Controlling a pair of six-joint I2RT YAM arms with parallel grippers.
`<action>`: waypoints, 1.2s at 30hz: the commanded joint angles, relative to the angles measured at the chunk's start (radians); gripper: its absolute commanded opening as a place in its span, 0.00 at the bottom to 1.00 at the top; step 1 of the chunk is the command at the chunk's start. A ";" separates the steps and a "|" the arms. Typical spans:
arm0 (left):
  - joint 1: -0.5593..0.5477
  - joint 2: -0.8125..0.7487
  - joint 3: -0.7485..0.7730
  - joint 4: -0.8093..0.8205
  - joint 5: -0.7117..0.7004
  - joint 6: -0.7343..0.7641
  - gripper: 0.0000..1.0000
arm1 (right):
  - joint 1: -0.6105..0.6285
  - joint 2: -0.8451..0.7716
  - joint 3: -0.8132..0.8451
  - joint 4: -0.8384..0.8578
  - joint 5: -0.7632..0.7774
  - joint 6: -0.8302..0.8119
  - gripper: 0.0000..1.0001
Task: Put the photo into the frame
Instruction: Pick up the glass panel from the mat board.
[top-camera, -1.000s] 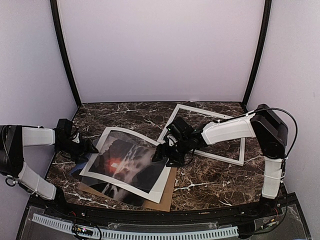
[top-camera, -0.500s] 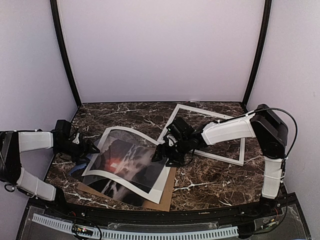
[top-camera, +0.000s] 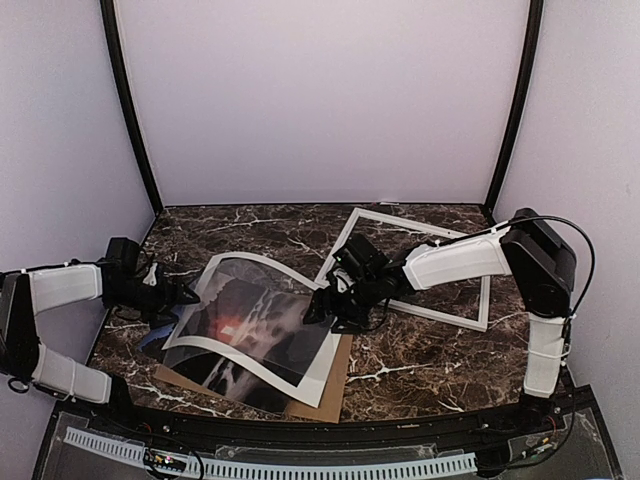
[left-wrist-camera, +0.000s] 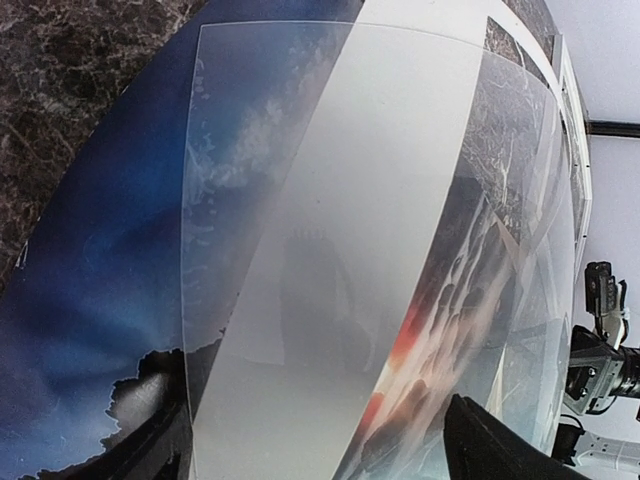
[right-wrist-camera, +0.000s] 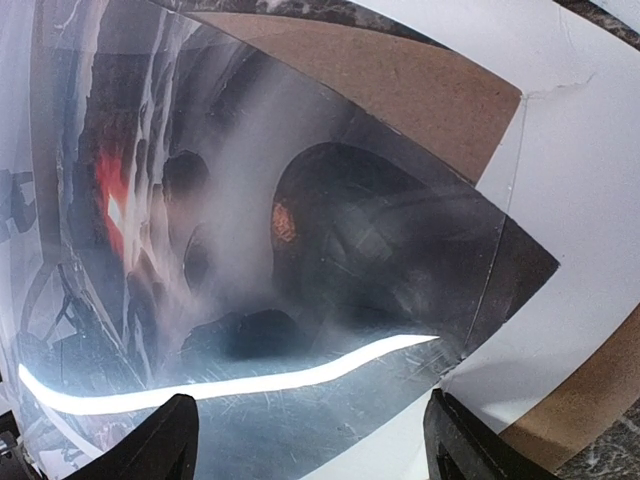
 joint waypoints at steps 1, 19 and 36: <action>-0.011 -0.047 0.017 -0.023 0.033 0.024 0.91 | 0.016 0.081 -0.047 -0.041 0.028 -0.017 0.79; -0.009 -0.137 0.021 -0.030 -0.020 0.031 0.95 | 0.016 0.099 -0.041 -0.059 0.039 -0.034 0.79; 0.024 -0.220 0.012 -0.038 0.007 0.019 0.96 | 0.017 0.115 -0.019 -0.084 0.047 -0.052 0.79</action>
